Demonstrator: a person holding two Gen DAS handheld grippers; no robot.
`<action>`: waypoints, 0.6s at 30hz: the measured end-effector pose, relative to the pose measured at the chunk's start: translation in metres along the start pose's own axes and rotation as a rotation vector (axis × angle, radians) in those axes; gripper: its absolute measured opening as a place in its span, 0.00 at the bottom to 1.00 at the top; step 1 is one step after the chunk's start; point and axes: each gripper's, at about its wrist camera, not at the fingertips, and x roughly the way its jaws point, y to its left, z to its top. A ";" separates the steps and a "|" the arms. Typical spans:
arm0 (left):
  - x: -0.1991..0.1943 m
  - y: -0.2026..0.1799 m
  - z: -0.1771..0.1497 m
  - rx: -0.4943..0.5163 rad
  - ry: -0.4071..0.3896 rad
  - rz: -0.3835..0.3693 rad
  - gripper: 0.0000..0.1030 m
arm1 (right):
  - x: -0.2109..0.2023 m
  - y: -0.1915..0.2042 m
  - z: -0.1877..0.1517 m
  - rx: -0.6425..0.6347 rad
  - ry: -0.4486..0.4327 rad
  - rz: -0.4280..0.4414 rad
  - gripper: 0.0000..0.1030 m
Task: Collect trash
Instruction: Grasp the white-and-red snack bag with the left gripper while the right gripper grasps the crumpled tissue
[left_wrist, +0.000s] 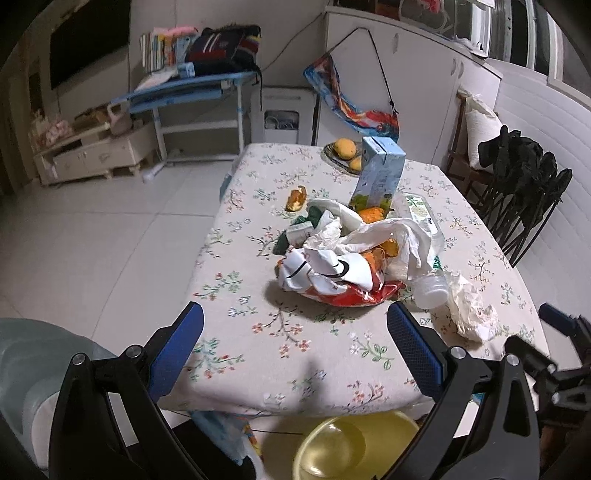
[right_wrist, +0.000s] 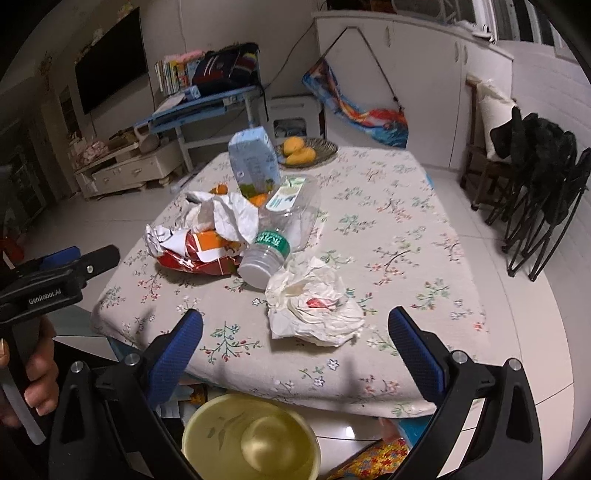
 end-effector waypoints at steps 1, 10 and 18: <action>0.005 -0.001 0.001 -0.002 0.005 0.000 0.93 | 0.003 0.001 0.000 -0.003 0.011 0.003 0.94; 0.052 0.004 0.006 -0.159 0.124 -0.074 0.93 | 0.024 -0.006 0.009 -0.003 0.070 0.005 0.93; 0.087 0.006 0.010 -0.317 0.198 -0.138 0.93 | 0.032 -0.011 0.007 0.014 0.094 0.005 0.93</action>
